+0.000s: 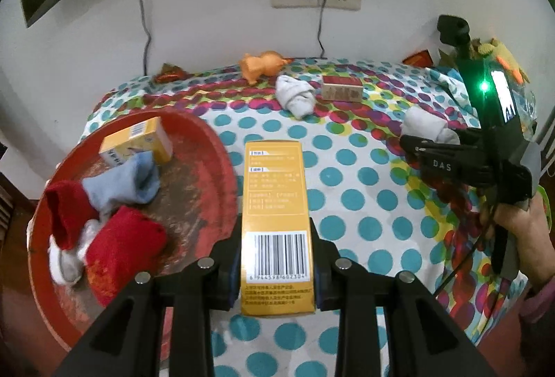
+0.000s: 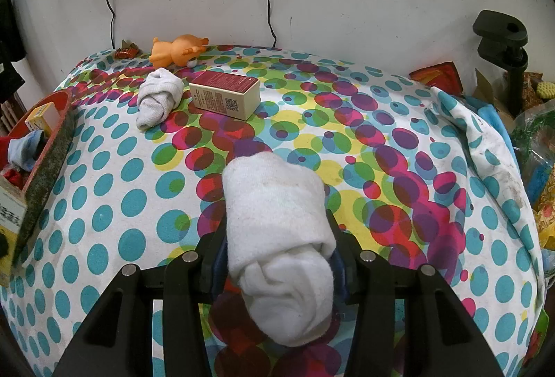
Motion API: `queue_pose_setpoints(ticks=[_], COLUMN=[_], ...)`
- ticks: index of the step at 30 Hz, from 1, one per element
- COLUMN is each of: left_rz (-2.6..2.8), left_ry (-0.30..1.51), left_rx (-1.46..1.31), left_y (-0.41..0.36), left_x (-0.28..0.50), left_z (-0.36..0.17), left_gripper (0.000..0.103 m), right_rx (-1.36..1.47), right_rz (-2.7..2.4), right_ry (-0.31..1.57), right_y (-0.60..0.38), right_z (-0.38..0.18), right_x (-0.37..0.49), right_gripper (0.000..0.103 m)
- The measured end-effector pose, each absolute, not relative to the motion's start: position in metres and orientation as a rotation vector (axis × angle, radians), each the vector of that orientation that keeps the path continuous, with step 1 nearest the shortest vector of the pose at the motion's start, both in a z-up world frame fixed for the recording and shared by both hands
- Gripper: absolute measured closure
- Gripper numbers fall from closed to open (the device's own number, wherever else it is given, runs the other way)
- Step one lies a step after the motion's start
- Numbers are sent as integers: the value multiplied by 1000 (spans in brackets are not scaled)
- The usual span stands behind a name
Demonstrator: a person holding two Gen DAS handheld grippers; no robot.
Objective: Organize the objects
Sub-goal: 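Lift the tall yellow box off the cloth with the left gripper, then carry the tall yellow box in the left gripper over the red tray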
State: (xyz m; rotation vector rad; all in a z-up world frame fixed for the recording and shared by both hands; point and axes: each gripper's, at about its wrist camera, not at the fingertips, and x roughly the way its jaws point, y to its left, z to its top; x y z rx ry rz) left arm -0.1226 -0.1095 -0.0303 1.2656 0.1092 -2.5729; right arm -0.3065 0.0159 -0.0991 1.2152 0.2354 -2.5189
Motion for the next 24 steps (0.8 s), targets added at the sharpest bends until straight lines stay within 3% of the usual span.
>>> queue_pose_setpoints(ticks=[24], left_rz=[-2305], left_ry=[292], left_rx=[1151], left_y=[-237], left_x=[-34], left_z=[-6], left_gripper=[73], right_rx=[1196], right_rz=[-2479], right_ry=[263], right_y=[18], right_z=[-99], right_x=[-306], right_gripper=[57])
